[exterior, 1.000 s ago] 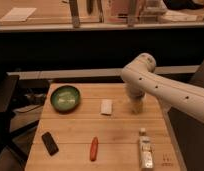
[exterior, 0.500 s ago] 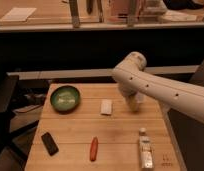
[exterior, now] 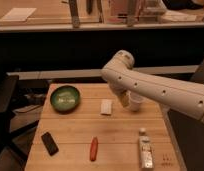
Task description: Drag the ceramic bowl in a circle
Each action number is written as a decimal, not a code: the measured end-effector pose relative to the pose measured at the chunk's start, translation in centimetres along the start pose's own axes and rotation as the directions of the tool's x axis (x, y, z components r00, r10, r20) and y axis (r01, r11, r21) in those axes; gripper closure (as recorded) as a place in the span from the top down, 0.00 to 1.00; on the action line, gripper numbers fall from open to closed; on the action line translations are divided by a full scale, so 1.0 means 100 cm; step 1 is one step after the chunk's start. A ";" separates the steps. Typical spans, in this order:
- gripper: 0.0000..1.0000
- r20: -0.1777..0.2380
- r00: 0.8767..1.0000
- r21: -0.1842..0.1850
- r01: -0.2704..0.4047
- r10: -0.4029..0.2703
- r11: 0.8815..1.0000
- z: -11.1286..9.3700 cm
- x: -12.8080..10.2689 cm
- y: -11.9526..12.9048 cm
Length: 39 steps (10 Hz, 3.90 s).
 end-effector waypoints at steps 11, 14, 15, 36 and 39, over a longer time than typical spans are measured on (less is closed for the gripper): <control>0.80 0.004 0.973 0.108 0.228 -0.230 0.968 0.015 -0.070 -0.077; 0.80 0.015 0.965 0.131 0.258 -0.262 0.957 0.024 -0.078 -0.085; 0.80 0.020 0.961 0.141 0.270 -0.275 0.953 0.026 -0.084 -0.088; 0.80 0.083 0.881 0.269 0.431 -0.466 0.862 0.092 -0.134 -0.133; 0.80 0.092 0.864 0.281 0.454 -0.495 0.845 0.106 -0.145 -0.140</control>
